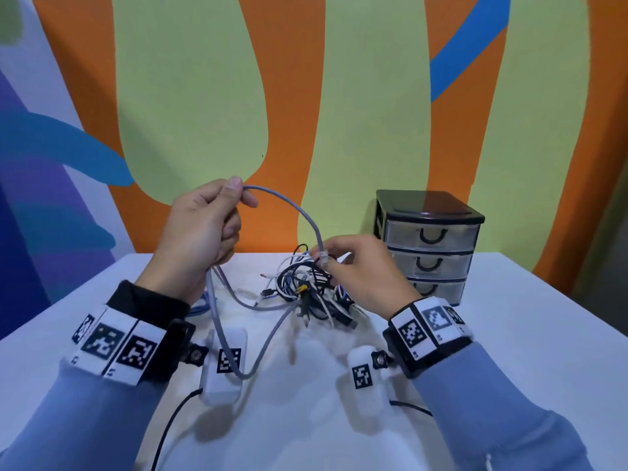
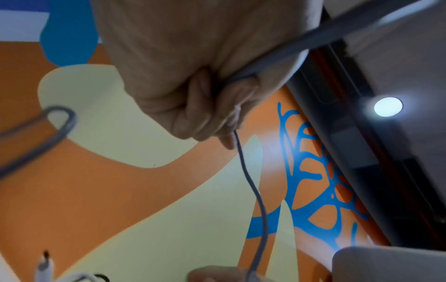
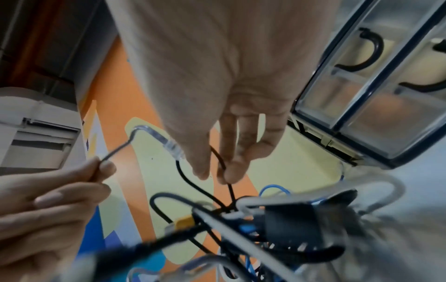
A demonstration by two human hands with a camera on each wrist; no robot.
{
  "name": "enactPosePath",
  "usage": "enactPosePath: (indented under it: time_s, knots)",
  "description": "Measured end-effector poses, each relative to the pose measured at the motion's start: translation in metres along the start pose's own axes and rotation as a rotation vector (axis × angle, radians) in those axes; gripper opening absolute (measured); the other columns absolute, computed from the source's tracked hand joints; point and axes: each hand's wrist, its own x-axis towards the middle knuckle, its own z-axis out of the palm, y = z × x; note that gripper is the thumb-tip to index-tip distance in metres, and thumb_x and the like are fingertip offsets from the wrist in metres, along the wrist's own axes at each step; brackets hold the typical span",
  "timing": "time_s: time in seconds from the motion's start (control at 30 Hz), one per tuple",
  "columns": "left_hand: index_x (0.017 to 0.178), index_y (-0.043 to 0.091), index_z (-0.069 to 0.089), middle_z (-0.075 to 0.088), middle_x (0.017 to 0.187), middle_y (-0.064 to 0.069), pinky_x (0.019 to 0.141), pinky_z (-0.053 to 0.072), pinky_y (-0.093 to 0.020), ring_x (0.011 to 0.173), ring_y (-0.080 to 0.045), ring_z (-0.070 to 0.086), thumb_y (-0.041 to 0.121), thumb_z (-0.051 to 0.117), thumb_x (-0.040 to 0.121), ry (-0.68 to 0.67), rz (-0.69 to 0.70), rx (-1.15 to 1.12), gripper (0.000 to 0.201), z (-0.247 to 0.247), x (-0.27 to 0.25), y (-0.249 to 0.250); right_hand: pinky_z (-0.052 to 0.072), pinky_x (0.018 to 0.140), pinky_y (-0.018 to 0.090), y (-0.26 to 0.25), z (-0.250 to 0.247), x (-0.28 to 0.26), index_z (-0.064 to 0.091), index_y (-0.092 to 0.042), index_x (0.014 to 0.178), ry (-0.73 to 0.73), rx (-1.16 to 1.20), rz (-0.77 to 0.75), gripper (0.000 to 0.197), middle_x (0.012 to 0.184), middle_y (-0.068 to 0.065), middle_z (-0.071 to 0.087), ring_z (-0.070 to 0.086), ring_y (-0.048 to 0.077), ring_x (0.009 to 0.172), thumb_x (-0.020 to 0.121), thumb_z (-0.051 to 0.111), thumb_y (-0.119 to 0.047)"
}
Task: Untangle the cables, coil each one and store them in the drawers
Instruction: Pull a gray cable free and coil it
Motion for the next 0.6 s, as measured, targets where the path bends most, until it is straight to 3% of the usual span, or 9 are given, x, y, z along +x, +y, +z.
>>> enactPosePath:
  time_s: [0.1,0.17,0.27,0.37,0.47,0.53,0.6]
  knots:
    - [0.092,0.011,0.071,0.034,0.051,0.008,0.047,0.019,-0.023,0.042,-0.009,0.025,0.035,0.053,0.111,0.100,0.004,0.200,0.036,-0.008,0.004,-0.009,0.064,0.077,0.054,-0.001,-0.001,0.001,0.081,-0.024,0.099,-0.001,0.202,0.047,0.014,0.084,0.006,0.077,0.077,0.024,0.068,0.092,0.078,-0.012]
    - [0.088,0.016,0.074,0.040,0.056,0.005,0.052,0.024,-0.029,0.047,-0.012,0.033,0.036,0.054,0.110,0.159,0.038,0.346,0.036,-0.012,0.005,-0.012,0.065,0.080,0.048,-0.003,-0.005,-0.002,0.081,-0.017,0.099,-0.057,0.343,0.066,0.015,0.082,0.013,0.077,0.077,0.028,0.073,0.088,0.082,-0.007]
    - [0.086,0.018,0.073,0.046,0.067,-0.006,0.059,0.028,-0.035,0.062,-0.022,0.040,0.037,0.053,0.110,0.260,0.125,0.539,0.036,-0.014,0.003,-0.012,0.061,0.070,0.034,-0.006,-0.010,-0.004,0.081,-0.012,0.097,-0.123,0.401,0.063,0.011,0.086,0.017,0.079,0.073,0.024,0.074,0.086,0.084,-0.012]
    - [0.083,0.021,0.072,0.047,0.065,-0.005,0.059,0.030,-0.037,0.062,-0.024,0.041,0.038,0.054,0.110,0.221,0.167,0.636,0.036,-0.018,0.004,-0.013,0.061,0.066,0.031,-0.006,-0.011,-0.006,0.080,0.000,0.102,-0.139,0.437,0.095,0.012,0.088,0.021,0.078,0.071,0.025,0.070,0.091,0.079,-0.005]
    - [0.084,0.024,0.075,0.058,0.068,-0.008,0.063,0.040,-0.039,0.067,-0.034,0.053,0.042,0.058,0.107,-0.067,0.115,0.761,0.034,-0.023,0.004,-0.013,0.061,0.064,0.027,-0.006,-0.009,-0.005,0.080,0.002,0.101,-0.097,0.469,0.147,0.011,0.081,0.022,0.077,0.070,0.024,0.062,0.094,0.076,-0.005]
    - [0.087,0.025,0.078,0.048,0.061,0.001,0.058,0.033,-0.033,0.057,-0.021,0.043,0.043,0.060,0.105,-0.397,0.078,0.793,0.031,-0.013,-0.005,-0.009,0.062,0.067,0.029,-0.003,-0.007,-0.002,0.080,0.000,0.100,-0.007,0.491,0.209,0.009,0.077,0.018,0.077,0.072,0.023,0.060,0.093,0.077,-0.005]
    - [0.090,0.023,0.080,0.038,0.055,0.011,0.051,0.025,-0.023,0.051,-0.008,0.032,0.041,0.061,0.104,-0.571,0.091,0.692,0.029,-0.001,-0.014,-0.004,0.065,0.080,0.039,0.004,-0.005,0.002,0.081,-0.005,0.100,0.111,0.451,0.236,0.010,0.080,0.013,0.078,0.077,0.024,0.069,0.092,0.075,-0.002]
